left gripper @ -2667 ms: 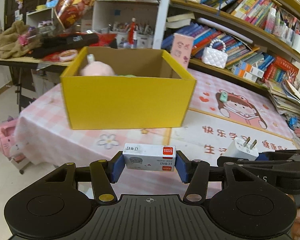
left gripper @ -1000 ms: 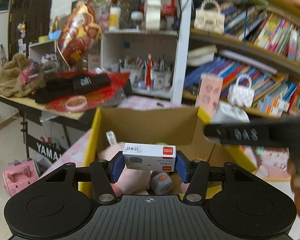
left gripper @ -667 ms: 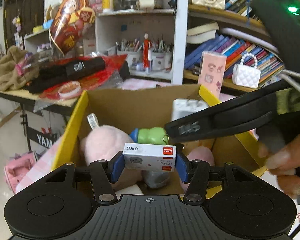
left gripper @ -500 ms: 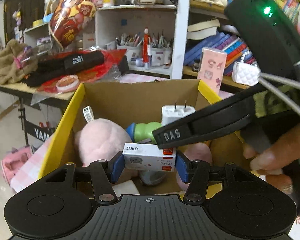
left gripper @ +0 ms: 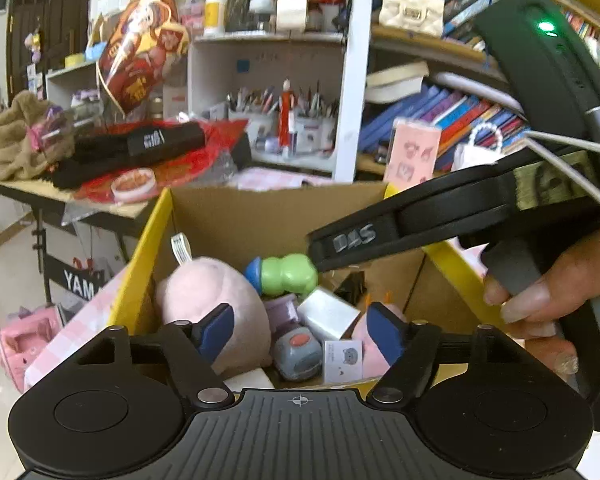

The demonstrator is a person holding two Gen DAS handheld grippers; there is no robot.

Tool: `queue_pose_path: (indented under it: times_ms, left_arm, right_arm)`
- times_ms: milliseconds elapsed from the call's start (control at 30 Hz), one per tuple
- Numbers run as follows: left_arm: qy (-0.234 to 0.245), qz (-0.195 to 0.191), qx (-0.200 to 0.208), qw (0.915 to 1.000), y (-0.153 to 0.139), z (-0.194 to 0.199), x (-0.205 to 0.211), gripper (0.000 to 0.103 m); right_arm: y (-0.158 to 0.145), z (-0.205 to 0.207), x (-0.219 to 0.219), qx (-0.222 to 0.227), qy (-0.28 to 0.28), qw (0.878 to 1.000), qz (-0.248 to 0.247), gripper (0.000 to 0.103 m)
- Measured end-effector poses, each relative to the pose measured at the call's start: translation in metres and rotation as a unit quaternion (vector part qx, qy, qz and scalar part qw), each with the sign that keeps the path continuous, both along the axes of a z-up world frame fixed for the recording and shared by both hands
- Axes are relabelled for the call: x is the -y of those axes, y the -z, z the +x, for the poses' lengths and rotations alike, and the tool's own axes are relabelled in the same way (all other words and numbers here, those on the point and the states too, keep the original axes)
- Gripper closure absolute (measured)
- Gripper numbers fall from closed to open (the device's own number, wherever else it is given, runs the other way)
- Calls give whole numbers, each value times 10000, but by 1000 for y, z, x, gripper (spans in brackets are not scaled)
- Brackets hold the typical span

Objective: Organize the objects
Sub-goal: 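Open both tools to drop the white box and charger into the box, then move both empty tools back toward the mint-green clip and blue object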

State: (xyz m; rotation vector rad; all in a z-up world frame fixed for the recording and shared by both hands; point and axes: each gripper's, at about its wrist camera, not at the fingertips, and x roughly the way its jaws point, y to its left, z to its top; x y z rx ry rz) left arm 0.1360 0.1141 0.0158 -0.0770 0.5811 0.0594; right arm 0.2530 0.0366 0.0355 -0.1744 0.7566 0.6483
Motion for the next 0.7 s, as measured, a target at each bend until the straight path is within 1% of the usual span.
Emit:
queue_pose_path:
  times_ms: [100, 133, 167, 233, 333, 400, 500, 567, 700]
  left_arm:
    - [-31, -43, 188, 9998, -10, -10, -3, 25]
    - [-53, -67, 248, 9997, -13, -14, -6, 24]
    - [-88, -88, 312, 9994, -16, -18, -8, 20]
    - [-190, -124, 440, 9988, -21, -27, -13, 19]
    - [-312, -188, 524, 9980, -26, -39, -22, 19]
    - [-378, -208, 548, 9976, -27, -49, -26, 19]
    - [-427, -138, 514, 9977, -25, -65, -30, 19]
    - [-417, -152, 461, 9979, -23, -75, -32, 19]
    - [-392, -184, 317, 9986, -18, -97, -34, 19]
  right_arm:
    - [-16, -14, 15, 306, 274, 9990, 199, 50]
    - [-20, -18, 21, 401, 362, 9982, 264, 49]
    - [-24, -23, 27, 497, 455, 9972, 338, 49]
    - [-31, -34, 37, 653, 664, 9946, 468, 49]
    - [-37, -57, 50, 871, 907, 9900, 635, 49]
    - [-37, -73, 53, 996, 956, 9885, 618, 48]
    - [-32, -100, 56, 1180, 1043, 9864, 479, 47]
    - [-26, -116, 58, 1206, 1115, 9856, 392, 47]
    - [-11, -145, 60, 1118, 1263, 9854, 228, 47]
